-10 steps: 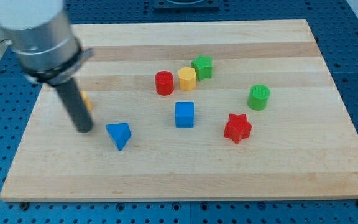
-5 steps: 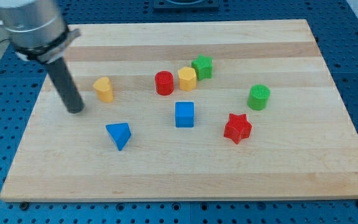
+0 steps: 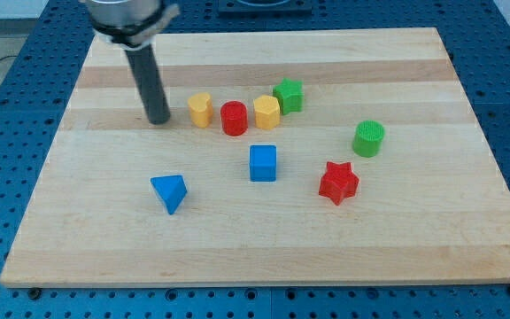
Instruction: Place the yellow heart close to the red circle
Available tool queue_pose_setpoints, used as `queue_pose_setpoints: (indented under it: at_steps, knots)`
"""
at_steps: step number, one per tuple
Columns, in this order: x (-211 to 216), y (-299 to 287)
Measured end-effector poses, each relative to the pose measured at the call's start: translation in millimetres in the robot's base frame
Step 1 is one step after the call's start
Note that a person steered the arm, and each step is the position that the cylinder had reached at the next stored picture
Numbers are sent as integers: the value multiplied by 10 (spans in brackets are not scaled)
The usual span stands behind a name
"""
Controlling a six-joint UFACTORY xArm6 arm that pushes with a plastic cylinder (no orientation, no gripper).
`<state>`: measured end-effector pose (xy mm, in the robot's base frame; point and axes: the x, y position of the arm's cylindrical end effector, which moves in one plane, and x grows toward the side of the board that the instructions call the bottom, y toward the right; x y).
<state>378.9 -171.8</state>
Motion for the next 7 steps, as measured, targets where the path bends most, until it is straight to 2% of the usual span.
queue_pose_setpoints:
  at_steps: [2,7]
  knots:
    - [-308,152]
    - [-297,563]
